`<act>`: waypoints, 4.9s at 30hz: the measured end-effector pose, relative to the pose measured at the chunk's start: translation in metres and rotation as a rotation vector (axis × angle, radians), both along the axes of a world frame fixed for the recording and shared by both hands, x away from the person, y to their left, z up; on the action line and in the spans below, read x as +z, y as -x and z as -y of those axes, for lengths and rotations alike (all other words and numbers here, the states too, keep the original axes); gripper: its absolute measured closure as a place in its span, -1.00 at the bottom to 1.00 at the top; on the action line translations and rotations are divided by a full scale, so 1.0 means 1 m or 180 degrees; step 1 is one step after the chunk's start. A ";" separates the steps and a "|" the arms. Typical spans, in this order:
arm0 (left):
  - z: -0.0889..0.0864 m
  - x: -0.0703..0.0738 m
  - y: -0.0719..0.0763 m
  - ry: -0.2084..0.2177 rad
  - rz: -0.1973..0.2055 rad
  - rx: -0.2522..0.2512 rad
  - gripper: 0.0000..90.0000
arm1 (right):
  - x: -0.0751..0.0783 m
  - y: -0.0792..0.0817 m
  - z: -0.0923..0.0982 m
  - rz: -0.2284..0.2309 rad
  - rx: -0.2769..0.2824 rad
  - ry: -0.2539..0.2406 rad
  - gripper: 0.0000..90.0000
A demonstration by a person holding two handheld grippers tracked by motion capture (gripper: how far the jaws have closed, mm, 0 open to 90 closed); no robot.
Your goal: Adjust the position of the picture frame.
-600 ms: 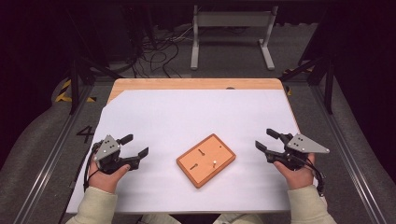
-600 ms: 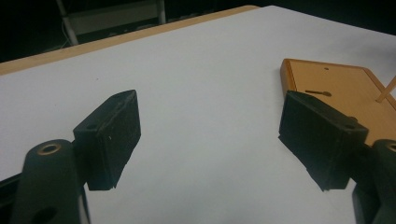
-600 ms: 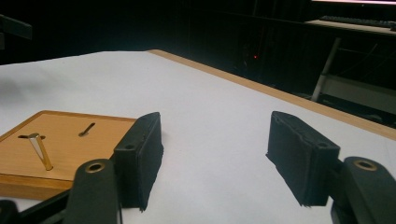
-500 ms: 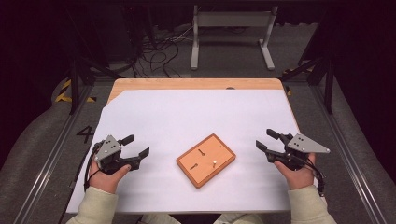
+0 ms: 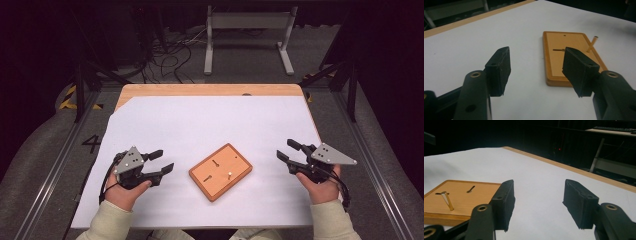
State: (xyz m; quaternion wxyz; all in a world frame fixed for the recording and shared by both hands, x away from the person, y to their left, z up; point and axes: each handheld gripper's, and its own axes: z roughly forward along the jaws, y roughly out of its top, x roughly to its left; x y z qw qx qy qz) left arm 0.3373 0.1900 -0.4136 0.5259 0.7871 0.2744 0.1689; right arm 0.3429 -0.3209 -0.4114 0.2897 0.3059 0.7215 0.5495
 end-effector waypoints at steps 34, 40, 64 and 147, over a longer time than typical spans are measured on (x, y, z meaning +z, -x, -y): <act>0.097 0.000 0.018 -0.0079 -0.0202 -0.1133 0.52 | -0.002 0.018 0.016 -0.0061 -0.0144 -0.0046 -0.02; 0.106 -0.006 0.019 -0.0188 -0.0340 -0.1249 0.82 | -0.002 0.020 0.017 -0.0056 -0.0160 -0.0050 -0.01; 0.135 -0.041 0.024 -0.0869 -0.0836 -0.1585 1.00 | -0.004 0.019 0.015 -0.0080 -0.0129 -0.0064 -0.03; 0.035 -0.039 -0.008 -0.0465 -0.0742 -0.0177 -0.13 | -0.033 -0.153 -0.114 -0.1259 0.0353 0.1198 1.00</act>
